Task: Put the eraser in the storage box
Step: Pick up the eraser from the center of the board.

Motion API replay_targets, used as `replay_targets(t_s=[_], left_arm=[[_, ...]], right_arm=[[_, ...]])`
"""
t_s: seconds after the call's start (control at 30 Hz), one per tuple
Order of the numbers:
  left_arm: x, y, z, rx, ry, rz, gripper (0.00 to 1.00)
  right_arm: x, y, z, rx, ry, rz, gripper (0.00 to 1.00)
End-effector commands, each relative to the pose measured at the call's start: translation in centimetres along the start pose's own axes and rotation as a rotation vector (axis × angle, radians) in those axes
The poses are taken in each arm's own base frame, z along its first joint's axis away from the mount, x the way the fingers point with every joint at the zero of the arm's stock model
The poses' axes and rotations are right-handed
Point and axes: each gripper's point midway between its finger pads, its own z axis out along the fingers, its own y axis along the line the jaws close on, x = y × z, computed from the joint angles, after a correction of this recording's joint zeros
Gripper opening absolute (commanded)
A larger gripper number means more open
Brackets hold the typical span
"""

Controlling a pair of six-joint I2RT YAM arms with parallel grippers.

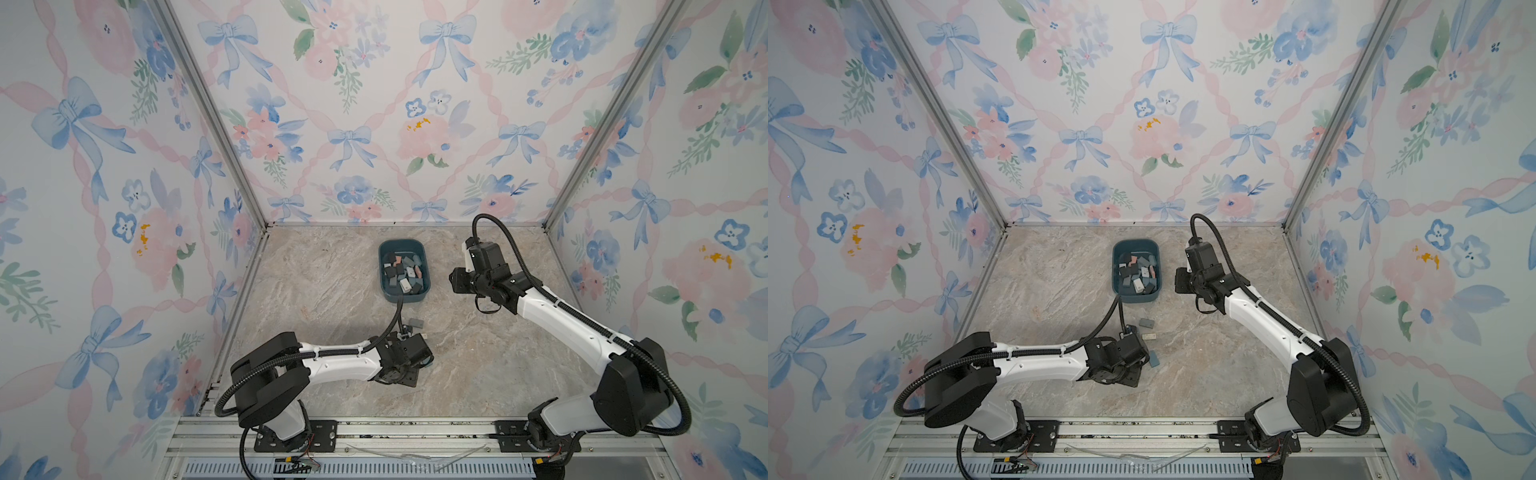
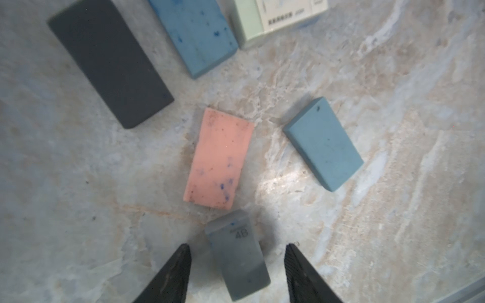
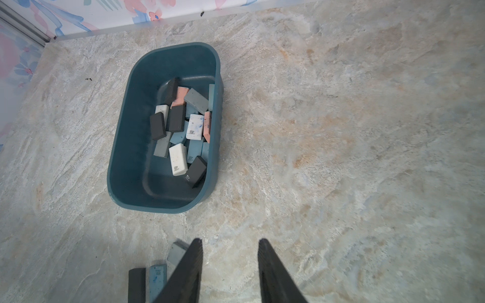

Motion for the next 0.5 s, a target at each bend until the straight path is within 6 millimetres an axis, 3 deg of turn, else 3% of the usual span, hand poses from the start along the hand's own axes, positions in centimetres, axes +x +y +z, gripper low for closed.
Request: replay_targets(t_s=[0.0,0.47], left_arm=[[1.1,0.9,0.4,-0.058,0.047,-0.011,0.58],[2.3,1.9,0.7,-0.137,0.109,-0.006,0.45]], right_arm=[[-0.2,-0.6,-0.4,0.004,-0.02,0.025,0.38],[0.2,-1.3,-0.4,0.027,-0.018,0.025,0.39]])
